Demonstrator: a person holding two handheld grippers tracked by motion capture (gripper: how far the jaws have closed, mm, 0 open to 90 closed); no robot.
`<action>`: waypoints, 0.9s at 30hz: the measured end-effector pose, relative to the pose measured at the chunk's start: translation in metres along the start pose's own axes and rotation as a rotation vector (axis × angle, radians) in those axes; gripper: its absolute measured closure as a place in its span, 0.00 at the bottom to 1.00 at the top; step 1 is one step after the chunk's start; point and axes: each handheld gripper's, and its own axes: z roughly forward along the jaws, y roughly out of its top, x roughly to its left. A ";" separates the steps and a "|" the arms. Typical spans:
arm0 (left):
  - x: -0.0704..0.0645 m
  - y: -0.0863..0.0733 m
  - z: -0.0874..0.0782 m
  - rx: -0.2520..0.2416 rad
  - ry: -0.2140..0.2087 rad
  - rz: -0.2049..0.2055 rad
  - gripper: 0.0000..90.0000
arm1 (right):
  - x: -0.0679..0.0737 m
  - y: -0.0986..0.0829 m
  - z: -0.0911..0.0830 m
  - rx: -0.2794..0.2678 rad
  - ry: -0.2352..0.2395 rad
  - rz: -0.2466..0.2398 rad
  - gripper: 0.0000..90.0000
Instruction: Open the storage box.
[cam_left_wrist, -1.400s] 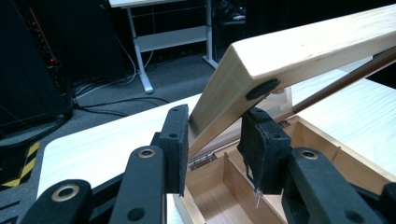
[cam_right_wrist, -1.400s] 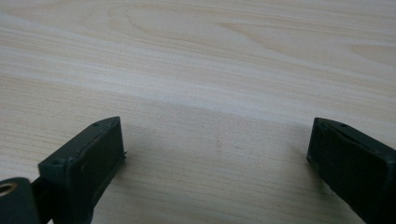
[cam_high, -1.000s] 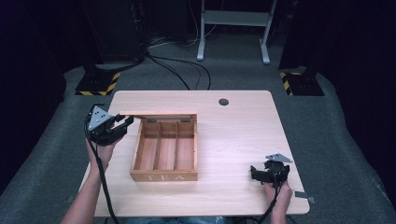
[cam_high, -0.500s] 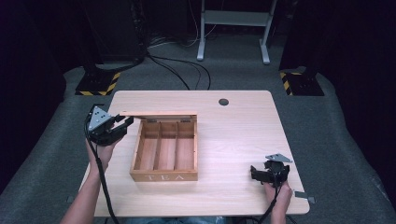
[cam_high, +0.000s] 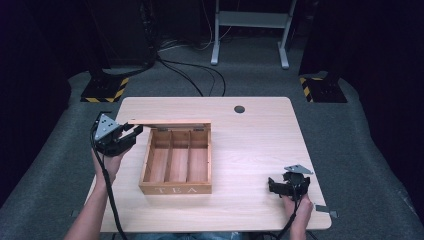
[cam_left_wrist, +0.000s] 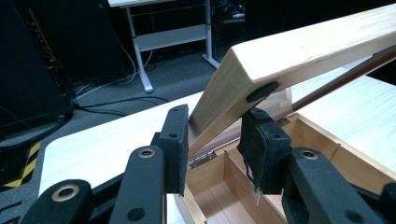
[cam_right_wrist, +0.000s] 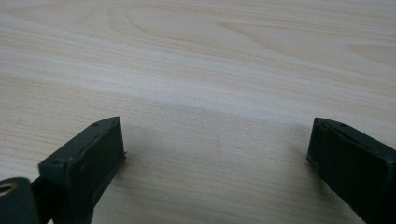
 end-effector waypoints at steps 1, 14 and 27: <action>0.000 0.000 0.000 -0.001 0.001 0.000 0.69 | 0.000 0.000 0.000 0.000 0.000 0.000 0.04; 0.000 -0.001 0.000 0.000 -0.001 0.001 0.69 | 0.000 0.000 0.000 -0.001 0.001 0.000 0.04; -0.001 -0.001 -0.001 0.003 0.000 0.005 0.69 | 0.000 0.000 0.000 -0.001 0.001 -0.001 0.04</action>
